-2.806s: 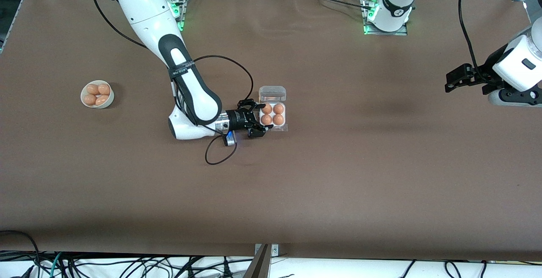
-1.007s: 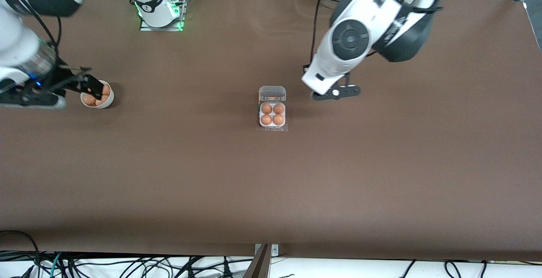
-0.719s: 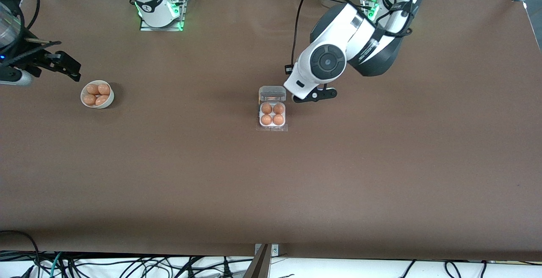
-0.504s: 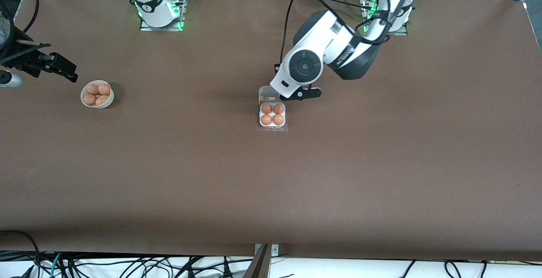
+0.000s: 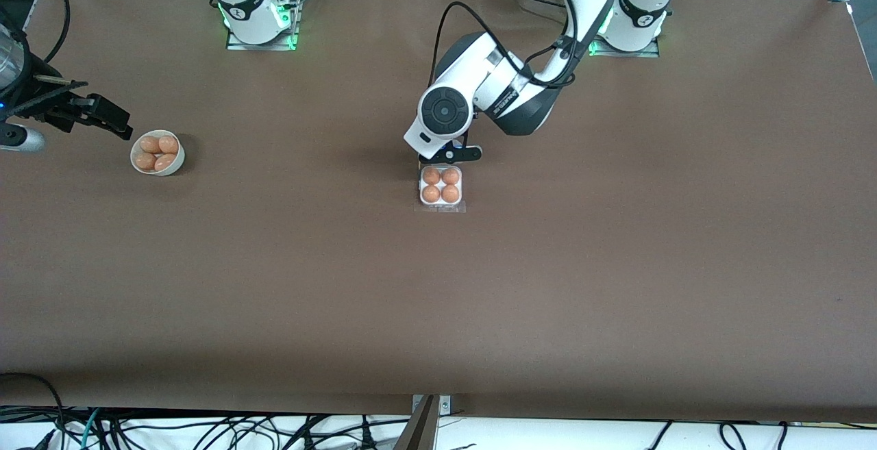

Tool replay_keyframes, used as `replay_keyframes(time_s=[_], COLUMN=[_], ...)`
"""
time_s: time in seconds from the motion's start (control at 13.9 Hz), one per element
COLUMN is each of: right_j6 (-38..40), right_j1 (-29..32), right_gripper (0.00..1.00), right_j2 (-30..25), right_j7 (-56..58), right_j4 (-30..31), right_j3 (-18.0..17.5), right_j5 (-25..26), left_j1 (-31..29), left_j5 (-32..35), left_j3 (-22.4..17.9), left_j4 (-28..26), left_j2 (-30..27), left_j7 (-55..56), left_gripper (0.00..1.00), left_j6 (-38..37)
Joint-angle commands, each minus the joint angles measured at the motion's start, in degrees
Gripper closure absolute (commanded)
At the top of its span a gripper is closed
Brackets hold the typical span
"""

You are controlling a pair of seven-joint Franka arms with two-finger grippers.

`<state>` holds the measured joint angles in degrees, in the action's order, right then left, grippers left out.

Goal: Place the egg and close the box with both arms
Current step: 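Push the open box lid shut over the eggs with the left gripper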

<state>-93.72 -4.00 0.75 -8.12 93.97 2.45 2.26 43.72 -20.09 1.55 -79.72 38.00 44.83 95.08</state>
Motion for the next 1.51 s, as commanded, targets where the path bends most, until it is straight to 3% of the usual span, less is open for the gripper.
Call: replay_keyframes(time_s=[0.0, 1.15, 1.44], right_j6=[-0.06, -0.33, -0.33], right_j1=[-0.31, -0.22, -0.22], right_gripper=[0.00, 0.00, 0.00], right_j2=[0.22, 0.22, 0.22], right_j7=[-0.49, -0.49, -0.49], right_j4=[-0.72, -0.72, -0.72], right_j3=[0.28, 0.19, 0.10], right_j5=[-0.85, -0.94, -0.85], left_j1=[0.75, 0.14, 0.23], left_j5=[-1.27, -0.48, -0.39], left_j3=[-0.85, -1.82, -4.27], left_j4=[2.29, 4.22, 4.58], left_j2=[2.25, 3.48, 4.36], left_j7=[0.61, 0.69, -0.01], left_gripper=[0.95, 0.94, 0.95], left_j6=[0.01, 10.12, 14.06])
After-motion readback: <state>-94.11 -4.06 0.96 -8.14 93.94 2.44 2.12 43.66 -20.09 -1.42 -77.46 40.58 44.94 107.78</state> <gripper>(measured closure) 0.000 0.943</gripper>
